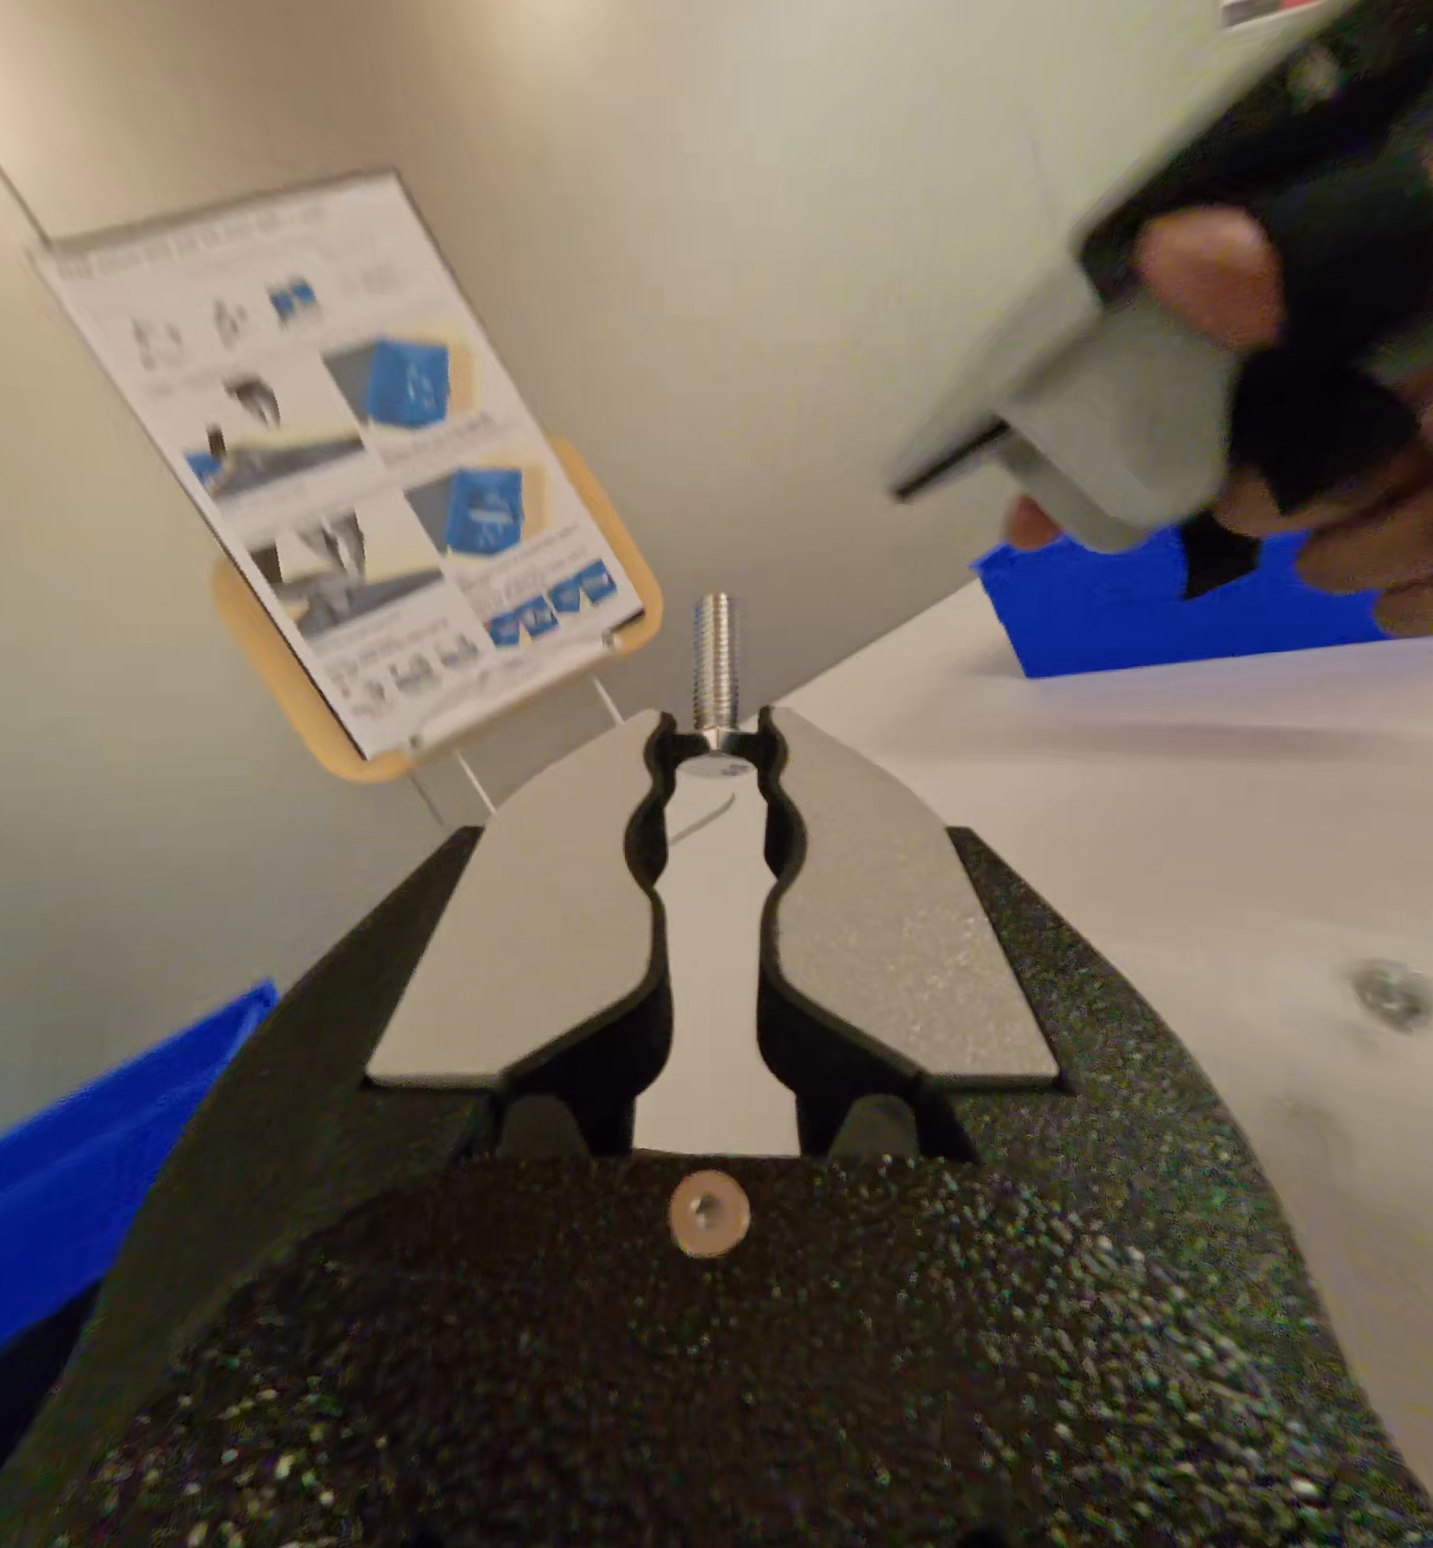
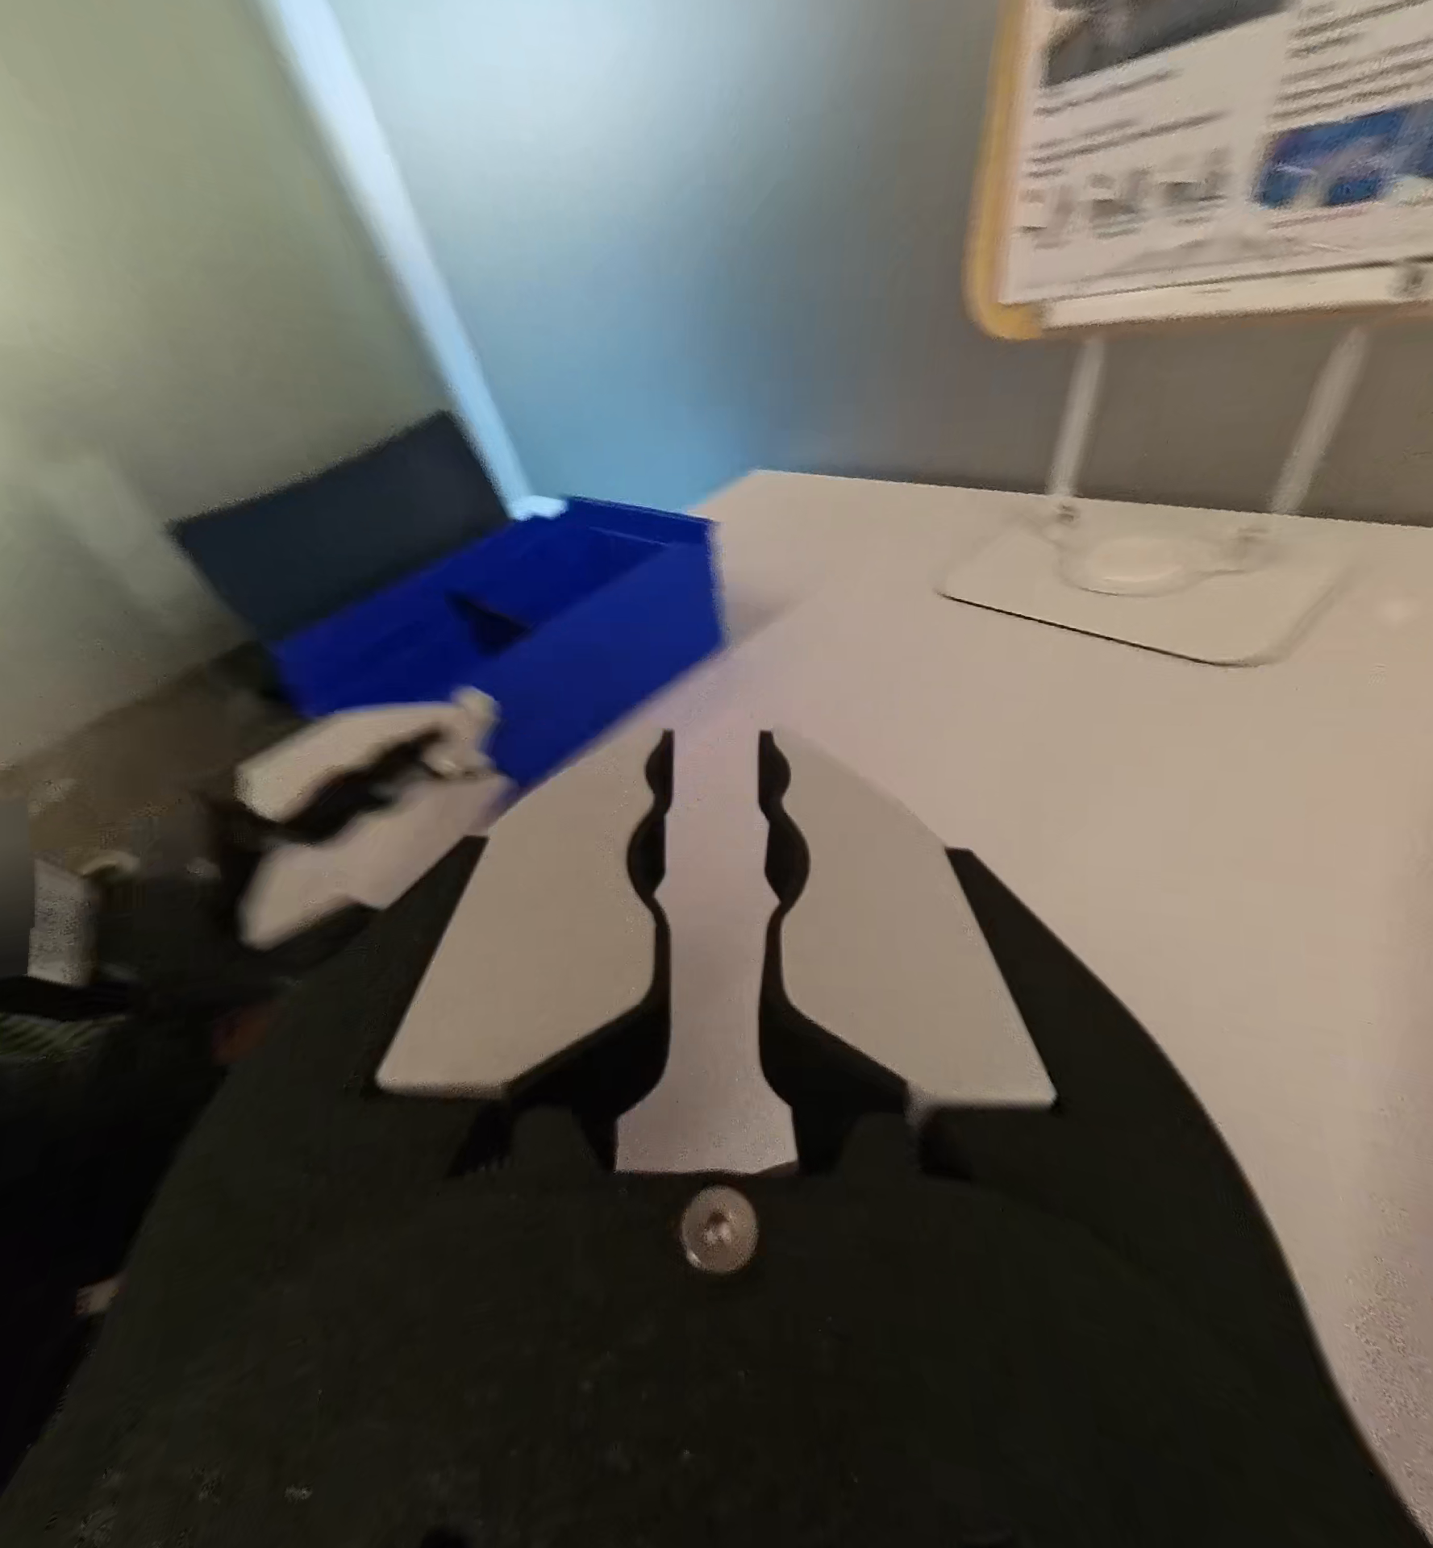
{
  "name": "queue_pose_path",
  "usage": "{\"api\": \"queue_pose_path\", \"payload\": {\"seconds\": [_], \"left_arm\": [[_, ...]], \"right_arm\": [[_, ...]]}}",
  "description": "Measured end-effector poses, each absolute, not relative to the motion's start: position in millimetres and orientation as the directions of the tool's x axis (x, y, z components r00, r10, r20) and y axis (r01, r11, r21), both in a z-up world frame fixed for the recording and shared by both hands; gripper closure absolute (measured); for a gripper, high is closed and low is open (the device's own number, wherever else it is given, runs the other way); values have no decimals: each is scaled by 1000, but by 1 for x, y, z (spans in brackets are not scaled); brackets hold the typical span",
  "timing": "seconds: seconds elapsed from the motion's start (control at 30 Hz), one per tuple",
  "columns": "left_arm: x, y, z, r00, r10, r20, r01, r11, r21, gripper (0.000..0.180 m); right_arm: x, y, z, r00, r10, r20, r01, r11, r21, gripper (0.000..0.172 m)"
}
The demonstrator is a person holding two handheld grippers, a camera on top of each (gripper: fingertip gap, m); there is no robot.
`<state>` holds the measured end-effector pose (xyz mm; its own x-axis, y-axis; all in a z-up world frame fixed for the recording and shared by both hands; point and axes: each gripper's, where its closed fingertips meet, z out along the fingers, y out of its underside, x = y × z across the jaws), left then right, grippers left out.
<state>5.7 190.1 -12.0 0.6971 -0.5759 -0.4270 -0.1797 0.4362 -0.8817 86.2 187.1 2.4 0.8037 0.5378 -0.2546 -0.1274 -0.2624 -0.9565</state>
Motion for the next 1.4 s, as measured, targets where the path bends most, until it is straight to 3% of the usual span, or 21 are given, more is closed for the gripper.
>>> {"api": "queue_pose_path", "payload": {"seconds": [0.17, 0.27, 0.33, 0.43, 0.53, 0.63, 0.73, 0.8, 1.07, 1.2, 1.33, 1.4], "left_arm": [[0, 204, -46, 679, -631, -375, -218, 314, -924, 163], [13, 202, -55, 657, -646, -389, -239, 311, -920, 163], [21, 203, -60, 645, -660, -386, -249, 296, -922, 163], [31, 201, -65, 612, -674, -412, -283, 300, -911, 163], [35, 196, -70, 573, -691, -441, -314, 312, -897, 163], [27, 195, -76, 579, -704, -412, -317, 271, -909, 163], [19, 188, -86, 565, -723, -398, -332, 242, -912, 163], [19, 180, -87, 540, -732, -415, -340, 262, -903, 163], [28, 158, -101, 426, -797, -428, -390, 265, -882, 163], [32, 146, -107, 365, -827, -428, -413, 268, -870, 163], [34, 127, -113, 280, -872, -401, -421, 264, -868, 163], [34, 116, -118, 228, -896, -382, -432, 258, -864, 163]], "right_arm": [[142, 203, -70, 797, 389, -462, -366, -297, -882, 157], [166, 203, -70, 813, 292, -504, -506, -76, -859, 162], [177, 200, -51, 838, 271, -473, -513, 95, -853, 166], [168, 204, -48, 840, 325, -435, -481, 74, -874, 169], [151, 196, -37, 810, 487, -327, -358, -31, -933, 169], [104, 141, -57, 579, 791, -198, -26, -224, -974, 170], [79, 72, -111, 339, 941, -8, 438, -166, -883, 170], [73, 52, -133, 255, 966, 50, 572, -109, -813, 168], [58, 38, -161, 228, 973, 38, 697, -135, -705, 147], [59, 37, -179, 242, 967, 80, 778, -143, -612, 154], [59, 46, -177, 333, 942, 48, 746, -232, -624, 155], [59, 57, -161, 414, 910, -13, 637, -299, -711, 155]]}}
